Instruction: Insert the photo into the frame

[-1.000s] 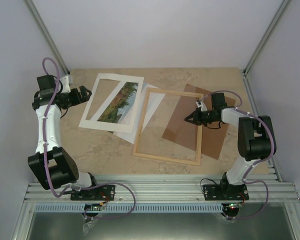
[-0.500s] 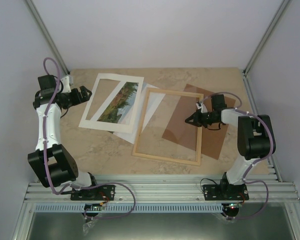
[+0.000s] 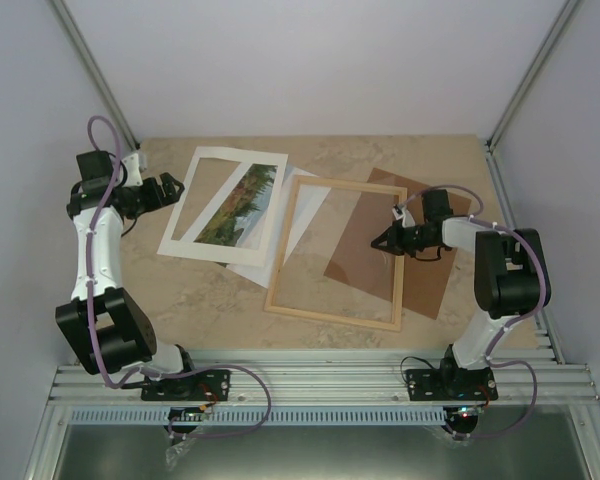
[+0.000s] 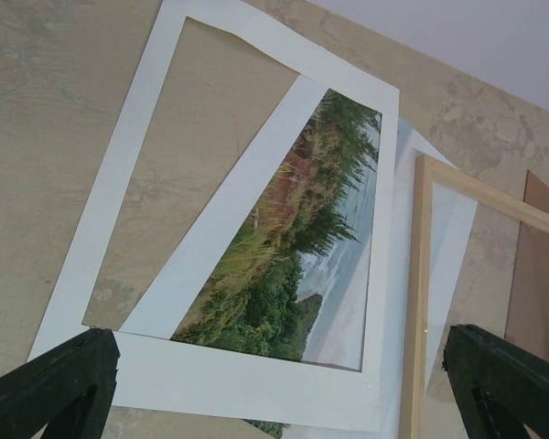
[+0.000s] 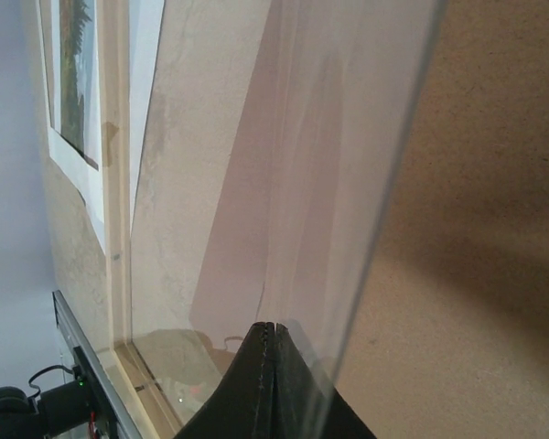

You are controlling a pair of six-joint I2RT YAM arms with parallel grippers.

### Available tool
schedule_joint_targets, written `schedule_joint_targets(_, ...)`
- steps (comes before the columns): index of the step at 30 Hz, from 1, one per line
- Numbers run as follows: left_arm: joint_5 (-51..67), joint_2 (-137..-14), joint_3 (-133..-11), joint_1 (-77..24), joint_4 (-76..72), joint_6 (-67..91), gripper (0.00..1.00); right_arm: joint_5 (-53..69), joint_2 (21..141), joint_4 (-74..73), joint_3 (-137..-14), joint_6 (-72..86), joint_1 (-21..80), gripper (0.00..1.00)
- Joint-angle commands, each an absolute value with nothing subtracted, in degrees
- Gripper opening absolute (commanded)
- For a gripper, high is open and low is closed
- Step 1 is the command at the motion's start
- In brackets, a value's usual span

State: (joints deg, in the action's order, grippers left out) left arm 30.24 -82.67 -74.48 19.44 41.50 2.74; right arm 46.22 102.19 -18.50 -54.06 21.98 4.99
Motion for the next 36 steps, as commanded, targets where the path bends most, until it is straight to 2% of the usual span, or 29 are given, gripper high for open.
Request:
schedule_joint_targets(1,29.61,-82.77,-74.24,19.34,40.64,1.80,0.99,45.01,102.95,-20.19,-55.07,20.50,4.66,0.01)
schedule_joint_targets(36,31.54,-82.42,-70.69,19.18,39.75,2.16,1.00,45.98,101.03,-16.55,-50.36,25.33,4.82,0.01)
